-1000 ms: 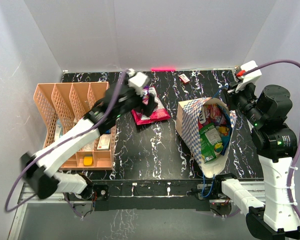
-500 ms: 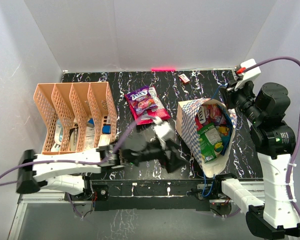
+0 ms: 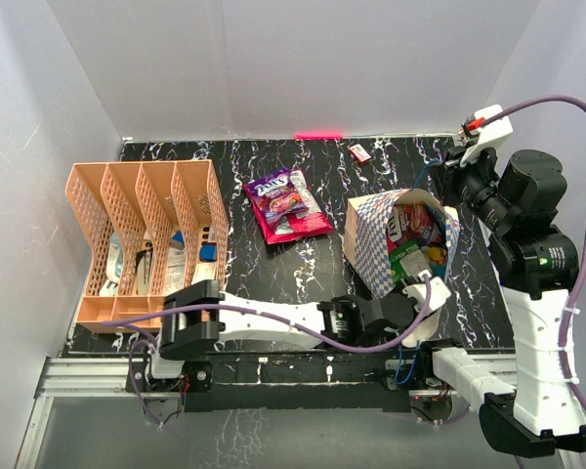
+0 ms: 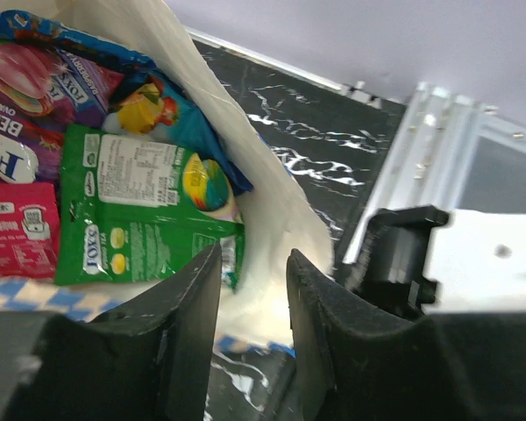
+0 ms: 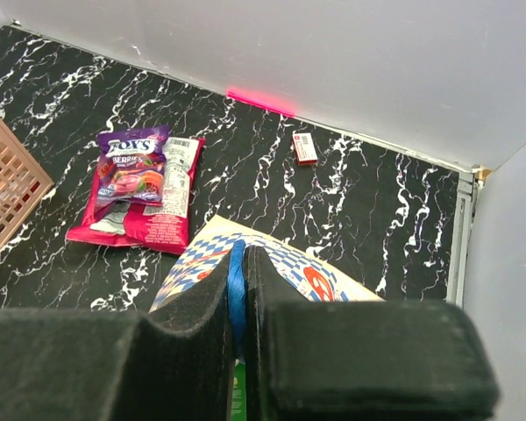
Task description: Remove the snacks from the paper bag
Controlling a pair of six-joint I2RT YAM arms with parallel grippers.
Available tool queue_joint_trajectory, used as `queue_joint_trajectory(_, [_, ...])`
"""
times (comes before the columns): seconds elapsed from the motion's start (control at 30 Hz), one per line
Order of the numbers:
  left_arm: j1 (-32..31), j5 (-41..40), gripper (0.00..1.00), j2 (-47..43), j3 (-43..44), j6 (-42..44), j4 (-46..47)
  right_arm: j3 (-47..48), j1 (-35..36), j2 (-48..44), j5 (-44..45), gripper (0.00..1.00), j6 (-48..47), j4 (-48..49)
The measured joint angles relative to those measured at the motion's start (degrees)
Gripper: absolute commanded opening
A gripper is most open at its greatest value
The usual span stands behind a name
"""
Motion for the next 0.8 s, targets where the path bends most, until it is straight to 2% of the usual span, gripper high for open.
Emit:
queue_joint_trajectory(0.3, [0.3,-5.0,0.28,11.0,2.2,6.7,4.1,3.3,0.0,1.9,1.3,0.08,1.4,-3.1])
queue_joint_trajectory(0.53, [0.4,-7.0,0.43,15.8,4.6,9.6,6.5,4.0,0.0,2.2,1.4,0.08,2.2,-4.1])
queue_joint_trajectory(0.73, [1.8,-7.3,0.45,16.9,5.2,8.6,6.5,4.7,0.0,2.4,1.4,0.08,2.4,-4.5])
queue_joint_trajectory(0.8, [2.5,-7.1,0.49,17.2,5.5,8.1,6.5,4.7,0.0,2.4,1.4,0.08,2.4,-4.6])
